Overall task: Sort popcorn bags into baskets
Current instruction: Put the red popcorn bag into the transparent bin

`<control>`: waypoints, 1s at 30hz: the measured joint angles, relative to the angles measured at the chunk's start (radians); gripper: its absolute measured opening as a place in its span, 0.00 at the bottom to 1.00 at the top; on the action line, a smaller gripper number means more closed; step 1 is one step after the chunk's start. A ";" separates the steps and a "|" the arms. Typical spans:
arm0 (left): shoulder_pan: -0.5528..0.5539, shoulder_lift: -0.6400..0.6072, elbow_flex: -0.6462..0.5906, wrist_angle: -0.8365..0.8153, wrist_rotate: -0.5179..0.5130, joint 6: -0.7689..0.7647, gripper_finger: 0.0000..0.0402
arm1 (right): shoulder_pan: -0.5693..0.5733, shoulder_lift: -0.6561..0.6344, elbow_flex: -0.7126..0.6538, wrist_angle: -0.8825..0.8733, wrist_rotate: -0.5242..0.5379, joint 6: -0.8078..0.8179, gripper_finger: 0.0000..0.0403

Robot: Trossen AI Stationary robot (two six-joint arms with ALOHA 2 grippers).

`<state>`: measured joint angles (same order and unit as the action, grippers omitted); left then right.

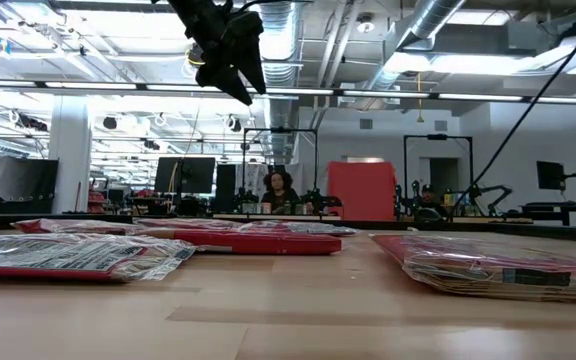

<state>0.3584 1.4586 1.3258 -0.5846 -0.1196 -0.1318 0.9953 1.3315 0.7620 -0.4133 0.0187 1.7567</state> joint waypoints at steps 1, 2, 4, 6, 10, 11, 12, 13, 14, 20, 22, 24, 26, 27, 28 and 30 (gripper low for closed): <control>0.000 0.000 0.000 0.000 0.000 0.000 0.63 | -0.007 0.000 0.000 0.003 -0.013 -0.011 0.27; 0.000 0.000 0.000 0.000 0.000 0.000 0.63 | -0.012 0.000 0.000 0.005 -0.025 -0.018 0.30; 0.000 0.000 0.000 0.000 0.016 -0.001 0.63 | -0.026 0.000 0.000 0.006 -0.050 -0.025 0.36; 0.000 0.000 0.000 0.000 0.066 0.001 0.63 | -0.040 -0.010 0.000 0.015 -0.063 -0.030 0.42; 0.000 -0.002 -0.022 0.078 0.273 0.036 0.63 | -0.103 -0.075 0.002 0.048 -0.057 -0.065 0.51; 0.000 -0.002 -0.046 0.134 0.344 0.029 0.63 | -0.127 -0.095 0.002 0.044 -0.047 -0.080 0.53; -0.001 -0.002 -0.077 0.193 0.414 0.010 0.63 | -0.150 -0.117 0.002 0.036 -0.038 -0.096 0.54; -0.003 -0.002 -0.111 0.251 0.476 -0.011 0.63 | -0.174 -0.137 0.002 0.027 -0.025 -0.113 0.55; -0.007 -0.002 -0.148 0.313 0.518 -0.032 0.63 | -0.200 -0.155 0.002 0.016 -0.010 -0.130 0.55; -0.063 0.000 -0.346 0.528 0.530 -0.080 0.61 | -0.356 -0.224 0.002 -0.026 0.093 -0.298 0.52; -0.101 0.000 -0.384 0.559 0.519 -0.056 0.58 | -0.423 -0.227 0.002 -0.028 0.084 -0.377 0.50; -0.137 0.000 -0.408 0.558 0.492 -0.021 0.53 | -0.493 -0.212 0.002 -0.026 0.040 -0.452 0.47; -0.164 0.000 -0.421 0.554 0.477 -0.008 0.49 | -0.557 -0.179 0.010 -0.034 -0.007 -0.533 0.44; -0.172 0.000 -0.424 0.555 0.475 -0.009 0.46 | -0.586 -0.153 0.023 -0.034 -0.017 -0.566 0.41; -0.180 0.000 -0.426 0.552 0.473 -0.011 0.44 | -0.610 -0.124 0.040 -0.035 -0.018 -0.592 0.39; -0.191 0.000 -0.428 0.522 0.472 -0.011 0.39 | -0.644 -0.056 0.079 -0.051 -0.022 -0.654 0.31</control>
<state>0.1678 1.4586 0.8982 -0.0623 0.3519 -0.1432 0.3508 1.2760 0.8413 -0.4639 -0.0031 1.1031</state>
